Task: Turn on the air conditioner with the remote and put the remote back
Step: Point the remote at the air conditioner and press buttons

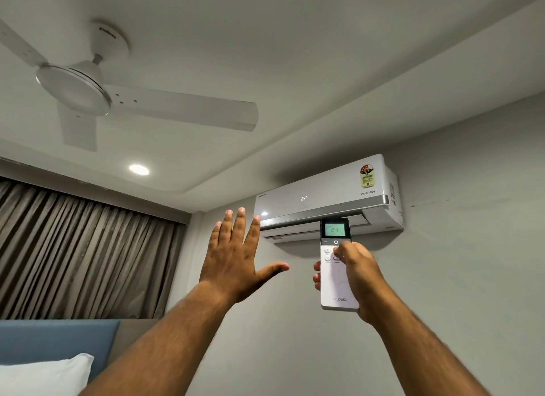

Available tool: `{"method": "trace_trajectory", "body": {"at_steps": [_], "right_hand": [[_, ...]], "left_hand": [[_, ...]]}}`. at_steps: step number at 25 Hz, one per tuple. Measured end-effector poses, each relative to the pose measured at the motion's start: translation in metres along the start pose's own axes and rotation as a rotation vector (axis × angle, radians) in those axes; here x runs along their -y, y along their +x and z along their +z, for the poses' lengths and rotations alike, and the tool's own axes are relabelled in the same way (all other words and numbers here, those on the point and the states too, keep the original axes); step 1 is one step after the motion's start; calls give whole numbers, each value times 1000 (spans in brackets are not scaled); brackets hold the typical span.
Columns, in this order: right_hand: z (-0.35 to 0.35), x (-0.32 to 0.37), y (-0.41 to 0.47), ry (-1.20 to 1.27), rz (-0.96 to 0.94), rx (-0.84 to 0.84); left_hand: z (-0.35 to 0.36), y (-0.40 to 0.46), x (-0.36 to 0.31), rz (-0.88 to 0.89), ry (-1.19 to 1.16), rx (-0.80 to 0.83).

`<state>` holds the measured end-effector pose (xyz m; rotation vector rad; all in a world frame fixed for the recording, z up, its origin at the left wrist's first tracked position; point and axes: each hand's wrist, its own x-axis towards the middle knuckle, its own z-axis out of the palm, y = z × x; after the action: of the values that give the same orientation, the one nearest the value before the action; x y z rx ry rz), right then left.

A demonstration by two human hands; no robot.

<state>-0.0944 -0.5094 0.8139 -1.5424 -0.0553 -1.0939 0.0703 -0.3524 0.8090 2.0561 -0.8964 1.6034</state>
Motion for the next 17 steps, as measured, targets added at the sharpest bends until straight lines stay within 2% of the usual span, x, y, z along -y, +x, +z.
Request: {"method": "trace_trajectory", "body": {"at_steps": [17], "right_hand": [[2,-4,-8,-22,-9,-39]], "left_hand": [[-3,-3,-2,25,0,-13]]}}
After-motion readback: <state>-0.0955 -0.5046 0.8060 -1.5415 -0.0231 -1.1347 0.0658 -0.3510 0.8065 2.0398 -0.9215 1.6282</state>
